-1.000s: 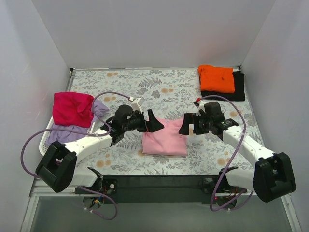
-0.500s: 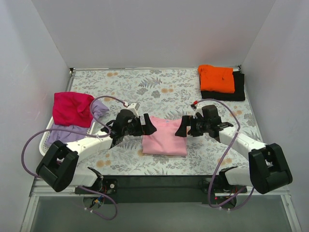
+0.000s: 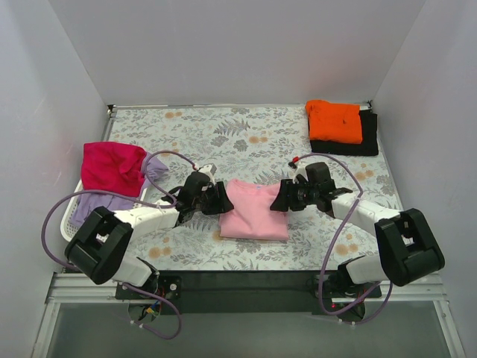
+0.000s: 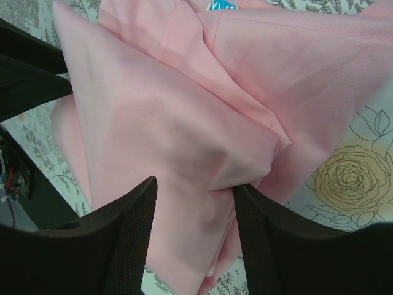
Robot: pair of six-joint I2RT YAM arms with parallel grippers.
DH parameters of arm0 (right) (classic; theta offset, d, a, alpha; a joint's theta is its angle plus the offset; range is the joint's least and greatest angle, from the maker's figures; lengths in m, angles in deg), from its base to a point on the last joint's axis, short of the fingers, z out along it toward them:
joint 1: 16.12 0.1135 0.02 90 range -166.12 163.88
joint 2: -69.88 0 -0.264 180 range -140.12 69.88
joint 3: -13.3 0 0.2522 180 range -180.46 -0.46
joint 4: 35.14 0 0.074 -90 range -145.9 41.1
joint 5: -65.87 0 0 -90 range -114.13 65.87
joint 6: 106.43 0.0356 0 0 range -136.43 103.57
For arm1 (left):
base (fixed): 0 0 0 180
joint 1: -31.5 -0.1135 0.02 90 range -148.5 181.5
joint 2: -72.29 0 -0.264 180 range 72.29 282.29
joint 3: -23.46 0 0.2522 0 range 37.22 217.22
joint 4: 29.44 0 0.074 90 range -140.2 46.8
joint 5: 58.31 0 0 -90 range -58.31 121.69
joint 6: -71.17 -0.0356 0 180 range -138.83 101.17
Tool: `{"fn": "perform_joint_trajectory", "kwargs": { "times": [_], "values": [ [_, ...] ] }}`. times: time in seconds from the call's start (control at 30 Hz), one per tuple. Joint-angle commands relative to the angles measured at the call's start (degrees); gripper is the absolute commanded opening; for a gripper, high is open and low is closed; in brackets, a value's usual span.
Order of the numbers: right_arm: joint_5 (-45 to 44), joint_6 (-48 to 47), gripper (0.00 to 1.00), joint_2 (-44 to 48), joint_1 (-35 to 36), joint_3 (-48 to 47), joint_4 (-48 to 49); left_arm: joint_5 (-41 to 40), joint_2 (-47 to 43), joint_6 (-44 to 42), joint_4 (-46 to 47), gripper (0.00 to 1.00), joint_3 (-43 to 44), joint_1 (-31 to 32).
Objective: Fold and stack the t-shirts
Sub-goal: Fold the tshirt
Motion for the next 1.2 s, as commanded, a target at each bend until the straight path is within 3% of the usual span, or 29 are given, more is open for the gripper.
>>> {"fn": "perform_joint_trajectory", "kwargs": {
  "times": [0.0, 0.13, 0.2, 0.23, 0.3, 0.87, 1.17],
  "values": [
    [0.50, -0.05, 0.45, -0.51, 0.88, -0.63, 2.30, 0.77, 0.02, -0.08, 1.72, 0.44, -0.27, 0.20],
    [-0.03, -0.14, 0.29, -1.30, 1.06, -0.63, 2.30, 2.00, 0.90, -0.16, 2.77, 0.39, -0.36, 0.20],
    [-0.20, -0.14, 0.23, -1.48, 1.14, -0.72, 2.22, 2.88, 1.25, -0.17, 4.53, 0.30, -0.71, 0.20],
    [-0.29, -0.14, 0.15, -1.31, 1.14, -0.89, 2.22, 3.23, 1.43, -0.08, 5.14, 0.25, -0.71, 0.20],
    [-0.38, -0.23, 0.05, -1.13, 1.14, -0.98, 2.04, 3.41, 2.04, 0.18, 6.29, 0.00, -0.71, 0.20],
    [-0.46, -0.32, 0.01, 5.20, 1.14, -3.79, -1.21, 1.04, -2.96, -0.16, 5.06, 0.00, 1.57, 0.20],
    [-3.28, -1.72, 0.01, 4.32, 1.06, -5.81, -2.88, -2.21, 0.02, -2.80, 4.45, 0.00, 6.40, 0.11]
  ]
}}
